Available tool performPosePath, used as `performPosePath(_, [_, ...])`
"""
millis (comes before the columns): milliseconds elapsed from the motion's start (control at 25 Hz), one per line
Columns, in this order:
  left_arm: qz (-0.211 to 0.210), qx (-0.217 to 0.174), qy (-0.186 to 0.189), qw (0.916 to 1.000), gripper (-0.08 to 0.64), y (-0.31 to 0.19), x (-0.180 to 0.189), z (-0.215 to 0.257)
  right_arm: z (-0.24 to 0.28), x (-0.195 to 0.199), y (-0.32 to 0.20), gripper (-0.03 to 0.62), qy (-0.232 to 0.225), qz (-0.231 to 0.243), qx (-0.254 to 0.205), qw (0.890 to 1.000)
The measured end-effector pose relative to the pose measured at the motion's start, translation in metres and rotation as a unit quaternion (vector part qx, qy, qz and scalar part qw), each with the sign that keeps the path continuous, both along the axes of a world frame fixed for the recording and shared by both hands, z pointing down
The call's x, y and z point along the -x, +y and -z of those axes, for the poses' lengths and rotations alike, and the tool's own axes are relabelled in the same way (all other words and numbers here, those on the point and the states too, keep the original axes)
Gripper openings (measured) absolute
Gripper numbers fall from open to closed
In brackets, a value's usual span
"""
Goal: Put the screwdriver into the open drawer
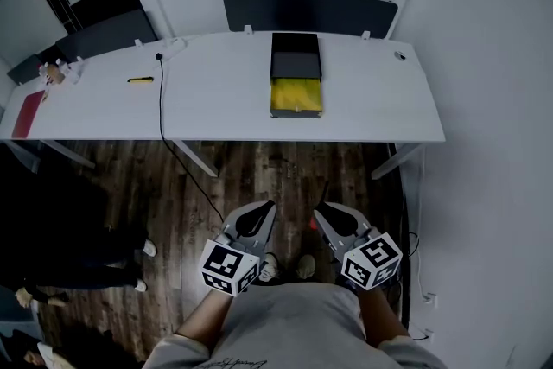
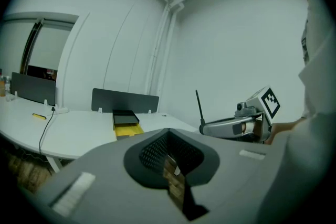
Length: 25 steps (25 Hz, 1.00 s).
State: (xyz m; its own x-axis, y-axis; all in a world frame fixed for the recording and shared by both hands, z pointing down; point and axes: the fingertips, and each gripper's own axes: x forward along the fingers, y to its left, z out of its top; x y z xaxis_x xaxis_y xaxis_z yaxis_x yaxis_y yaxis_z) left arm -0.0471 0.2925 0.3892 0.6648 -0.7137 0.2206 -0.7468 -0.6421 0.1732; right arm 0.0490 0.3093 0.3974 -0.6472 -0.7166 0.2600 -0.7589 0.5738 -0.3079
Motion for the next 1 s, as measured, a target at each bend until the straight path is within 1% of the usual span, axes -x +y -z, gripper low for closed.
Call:
performPosePath(600, [-0.021, -0.008, 0.005, 0.9997, 0.000, -0.014, 0.051, 0.000, 0.007, 0.047, -0.016, 0.072, 0.008, -0.013, -0.010, 1.000])
performPosePath(1000, [-0.033, -0.008, 0.012, 0.9993, 0.000, -0.028, 0.059, -0.002, 0.008, 0.059, -0.027, 0.072, 0.010, -0.016, -0.011, 1.000])
